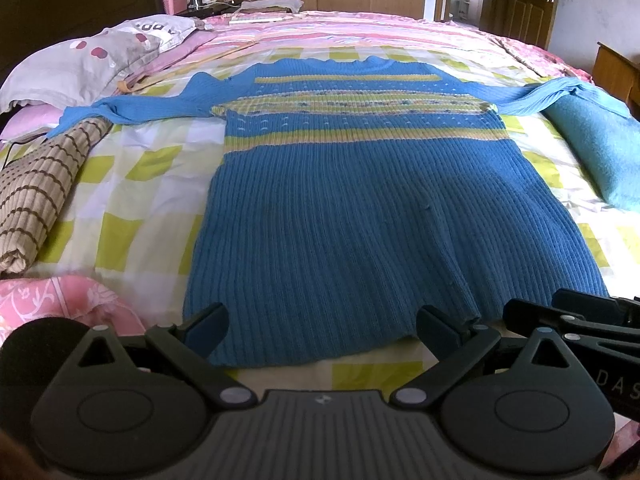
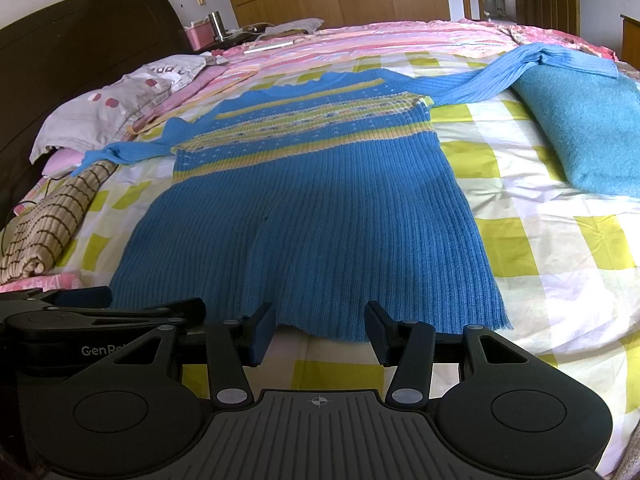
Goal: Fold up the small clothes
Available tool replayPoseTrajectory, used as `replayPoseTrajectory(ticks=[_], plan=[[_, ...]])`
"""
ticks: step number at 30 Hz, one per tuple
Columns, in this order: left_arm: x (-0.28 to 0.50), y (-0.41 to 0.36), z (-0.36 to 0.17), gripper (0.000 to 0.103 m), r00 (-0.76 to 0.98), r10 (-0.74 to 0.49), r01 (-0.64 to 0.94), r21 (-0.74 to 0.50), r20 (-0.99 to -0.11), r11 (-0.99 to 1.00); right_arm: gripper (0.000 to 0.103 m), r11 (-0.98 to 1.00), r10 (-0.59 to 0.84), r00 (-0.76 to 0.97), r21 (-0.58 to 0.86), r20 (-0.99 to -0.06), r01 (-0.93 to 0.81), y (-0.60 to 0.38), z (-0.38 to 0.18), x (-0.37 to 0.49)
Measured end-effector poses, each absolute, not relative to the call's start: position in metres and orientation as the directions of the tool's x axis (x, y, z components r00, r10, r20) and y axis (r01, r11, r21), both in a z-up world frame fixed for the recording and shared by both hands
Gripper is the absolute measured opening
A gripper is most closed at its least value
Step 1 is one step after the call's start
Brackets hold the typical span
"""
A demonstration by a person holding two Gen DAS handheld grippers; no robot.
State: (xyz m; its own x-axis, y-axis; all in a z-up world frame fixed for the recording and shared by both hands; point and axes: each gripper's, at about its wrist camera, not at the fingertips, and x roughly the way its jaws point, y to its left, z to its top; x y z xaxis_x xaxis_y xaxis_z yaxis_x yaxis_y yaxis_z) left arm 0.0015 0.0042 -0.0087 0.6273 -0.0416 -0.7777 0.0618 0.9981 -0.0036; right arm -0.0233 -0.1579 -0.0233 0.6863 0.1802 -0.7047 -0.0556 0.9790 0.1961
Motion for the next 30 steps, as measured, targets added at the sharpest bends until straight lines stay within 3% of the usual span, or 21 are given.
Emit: replayPoseTrajectory(ticks=[30], plan=[[0.0034, 0.0041, -0.0093, 0.103, 0.625, -0.054, 0.064, -0.017, -0.779, 0.998, 0.049, 0.980, 0.174, 0.682, 0.195, -0.711, -0.047, -0.1564, -0.0230, -0.0215]])
